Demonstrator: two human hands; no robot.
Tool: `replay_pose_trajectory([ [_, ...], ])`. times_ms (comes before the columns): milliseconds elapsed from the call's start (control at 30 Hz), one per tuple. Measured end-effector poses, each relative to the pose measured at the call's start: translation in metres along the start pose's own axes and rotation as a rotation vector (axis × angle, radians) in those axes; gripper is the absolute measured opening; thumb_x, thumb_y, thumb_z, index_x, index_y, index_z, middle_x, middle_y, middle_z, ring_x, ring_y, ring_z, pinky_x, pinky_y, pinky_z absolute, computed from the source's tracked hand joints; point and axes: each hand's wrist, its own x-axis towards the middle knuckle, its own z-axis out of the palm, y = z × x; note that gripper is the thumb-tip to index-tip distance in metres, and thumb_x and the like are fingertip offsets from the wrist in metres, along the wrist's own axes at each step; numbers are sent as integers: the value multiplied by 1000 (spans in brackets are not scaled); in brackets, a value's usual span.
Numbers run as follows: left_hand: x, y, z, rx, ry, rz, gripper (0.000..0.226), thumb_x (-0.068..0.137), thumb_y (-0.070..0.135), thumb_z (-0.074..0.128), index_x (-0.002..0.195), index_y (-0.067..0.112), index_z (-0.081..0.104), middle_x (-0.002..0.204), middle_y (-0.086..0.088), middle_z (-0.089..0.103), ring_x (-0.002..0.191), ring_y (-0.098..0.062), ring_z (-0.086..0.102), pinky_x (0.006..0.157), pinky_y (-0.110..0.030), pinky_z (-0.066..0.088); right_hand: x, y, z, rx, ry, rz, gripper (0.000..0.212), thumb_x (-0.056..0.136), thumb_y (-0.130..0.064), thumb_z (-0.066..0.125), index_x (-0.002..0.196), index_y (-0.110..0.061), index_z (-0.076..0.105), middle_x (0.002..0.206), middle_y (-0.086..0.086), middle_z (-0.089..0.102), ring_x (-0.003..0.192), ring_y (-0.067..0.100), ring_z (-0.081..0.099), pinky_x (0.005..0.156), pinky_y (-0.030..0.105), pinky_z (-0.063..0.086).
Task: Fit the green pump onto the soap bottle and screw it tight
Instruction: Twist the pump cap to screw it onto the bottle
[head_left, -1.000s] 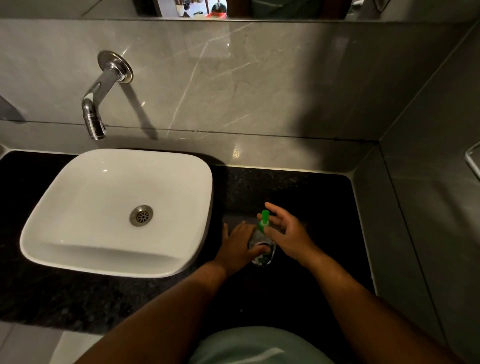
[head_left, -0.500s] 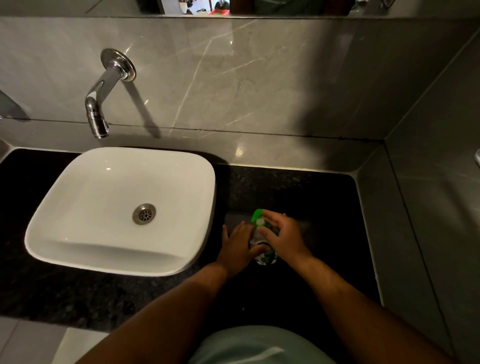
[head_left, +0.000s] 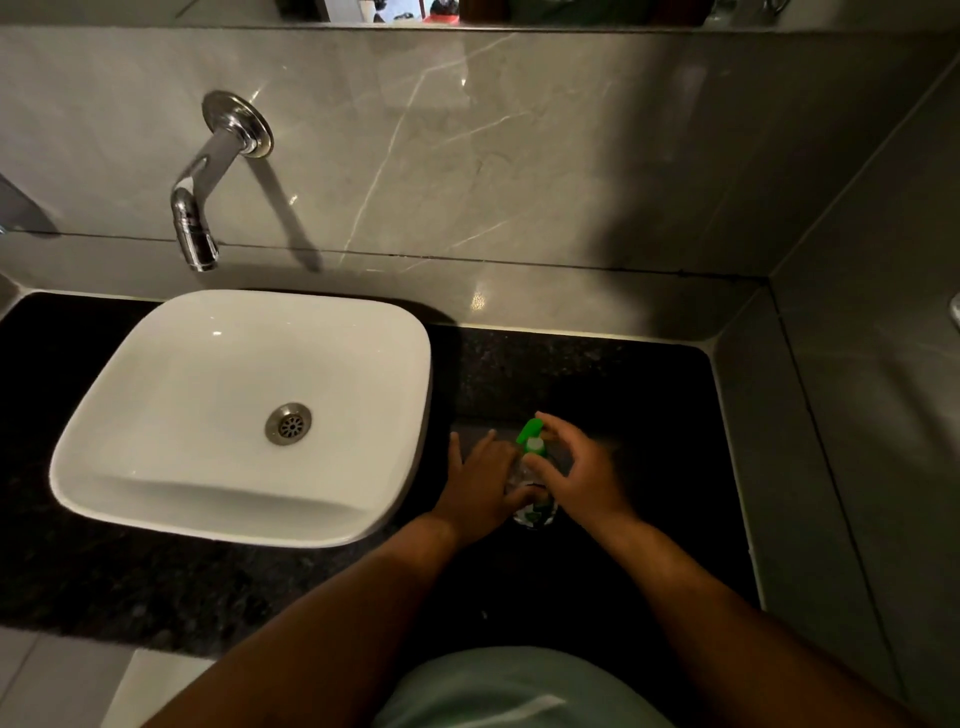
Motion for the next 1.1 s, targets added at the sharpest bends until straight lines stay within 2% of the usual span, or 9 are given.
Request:
replay_pose_trajectory([
  [67, 4, 1, -1, -12, -9, 60, 67, 82, 63, 53, 137, 28, 41, 143, 5, 45, 145, -18, 12, 111, -57, -16, 5, -6, -17, -81, -83, -40, 53, 79, -28, 75, 129, -26, 56, 118, -10, 61, 105, -15, 54, 88, 2, 40],
  [167, 11, 5, -3, -66, 15, 95, 65, 82, 59, 57, 138, 32, 40, 143, 8, 45, 145, -17, 13, 111, -53, -16, 16, -21, -43, -232, -253, -92, 47, 77, -34, 74, 121, -21, 63, 115, -3, 66, 105, 7, 61, 92, 21, 48],
  [233, 12, 6, -2, -69, 35, 95, 65, 83, 57, 59, 139, 31, 40, 142, 7, 46, 144, -20, 15, 111, -55, -14, 25, -31, -53, -390, -379, -142, 43, 77, -37, 74, 116, -23, 66, 111, -3, 66, 102, 11, 60, 91, 32, 49],
  [333, 9, 6, 3, -94, 67, 52, 63, 82, 55, 62, 137, 29, 43, 141, 3, 48, 144, -22, 17, 112, -56, -12, 32, -40, -56, -620, -482, -231, 38, 78, -47, 69, 111, -29, 63, 114, -7, 60, 103, 11, 53, 88, 29, 44],
  [433, 8, 5, 7, -114, 76, 5, 58, 80, 55, 64, 130, 29, 49, 139, 2, 49, 144, -21, 17, 112, -57, -12, 32, -40, -57, -708, -445, -322, 35, 79, -48, 68, 106, -26, 65, 110, -6, 59, 98, 13, 52, 80, 26, 42],
  [667, 9, 9, 10, -116, 80, -44, 59, 80, 60, 59, 129, 30, 48, 140, 5, 46, 144, -19, 12, 108, -56, -17, 14, -34, -50, -747, -228, -429, 36, 79, -43, 69, 93, -10, 71, 96, 6, 65, 81, 27, 56, 70, 44, 50],
  [867, 9, 6, 16, -54, 103, -33, 62, 81, 64, 50, 133, 30, 45, 143, 5, 43, 145, -21, 12, 107, -60, -16, 3, -27, -40, -745, -127, -337, 46, 82, -52, 57, 90, -10, 73, 96, 5, 66, 80, 24, 55, 69, 38, 47],
  [1000, 12, 3, 15, -10, 65, -32, 67, 79, 67, 47, 135, 30, 42, 148, 4, 39, 145, -22, 10, 107, -61, -16, -1, -34, -37, -673, -140, -173, 52, 80, -50, 65, 117, -14, 65, 112, 5, 61, 99, 27, 57, 84, 39, 48],
  [1100, 11, 0, 16, 26, 59, -26, 74, 77, 73, 36, 136, 29, 40, 148, 3, 38, 146, -23, 9, 107, -62, -15, -12, -39, -48, -554, -132, 2, 93, 65, -60, 74, 142, -22, 40, 131, 6, 52, 119, 22, 51, 101, 43, 43],
])
